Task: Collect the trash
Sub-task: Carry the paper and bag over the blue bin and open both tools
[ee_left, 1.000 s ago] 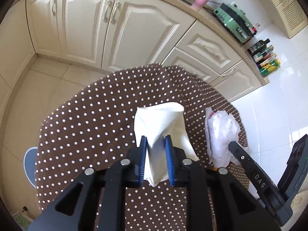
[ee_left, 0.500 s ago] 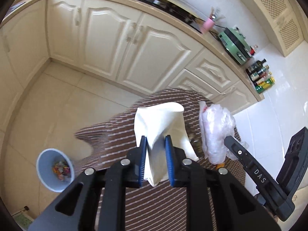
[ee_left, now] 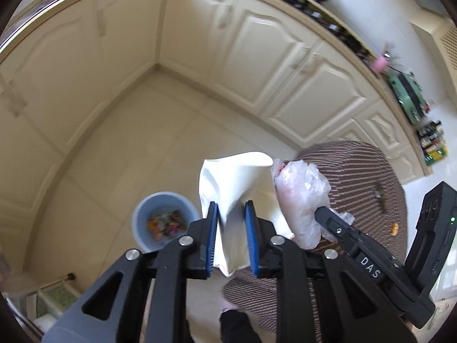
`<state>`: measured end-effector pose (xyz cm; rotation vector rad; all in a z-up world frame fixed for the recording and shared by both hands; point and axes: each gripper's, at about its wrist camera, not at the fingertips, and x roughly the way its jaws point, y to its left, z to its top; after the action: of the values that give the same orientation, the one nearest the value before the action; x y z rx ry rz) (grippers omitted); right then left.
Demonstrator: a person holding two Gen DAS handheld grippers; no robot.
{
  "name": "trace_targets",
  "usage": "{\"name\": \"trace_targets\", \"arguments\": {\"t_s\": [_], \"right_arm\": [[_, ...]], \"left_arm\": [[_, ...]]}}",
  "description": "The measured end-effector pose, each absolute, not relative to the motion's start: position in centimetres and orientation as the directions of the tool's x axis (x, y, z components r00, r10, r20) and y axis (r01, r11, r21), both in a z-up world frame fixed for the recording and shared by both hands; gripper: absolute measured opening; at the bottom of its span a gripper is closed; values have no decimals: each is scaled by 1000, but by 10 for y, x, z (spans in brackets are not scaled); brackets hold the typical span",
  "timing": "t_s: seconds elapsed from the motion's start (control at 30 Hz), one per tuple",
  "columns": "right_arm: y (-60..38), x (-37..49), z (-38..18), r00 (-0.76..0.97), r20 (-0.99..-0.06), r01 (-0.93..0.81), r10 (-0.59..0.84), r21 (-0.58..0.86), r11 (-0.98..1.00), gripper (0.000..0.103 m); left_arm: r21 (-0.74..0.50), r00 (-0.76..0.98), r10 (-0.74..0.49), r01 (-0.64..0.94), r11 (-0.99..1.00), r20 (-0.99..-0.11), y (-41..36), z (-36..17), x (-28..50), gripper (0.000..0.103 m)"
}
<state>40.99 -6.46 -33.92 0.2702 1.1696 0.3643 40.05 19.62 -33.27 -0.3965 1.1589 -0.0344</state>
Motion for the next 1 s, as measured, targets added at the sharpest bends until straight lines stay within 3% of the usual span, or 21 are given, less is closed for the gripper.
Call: {"name": "trace_targets", "arguments": {"t_s": [0.3,0.47,1.0], "right_arm": [[13,404,-371,234,-877,-186,419,383,905,16],[35,404,-381,221,-896,-228,385,337,914,28],[19,405,-366,261,-898,-185,355,314,931,34]], "left_arm": [[-309,382,-189,-281,909,-905,285,-355,370,18],[-321,381,-197,-295,900,-903,296,-358,366,18],[-335,345,-235,-267,904,-909,288,-365,378,18]]}}
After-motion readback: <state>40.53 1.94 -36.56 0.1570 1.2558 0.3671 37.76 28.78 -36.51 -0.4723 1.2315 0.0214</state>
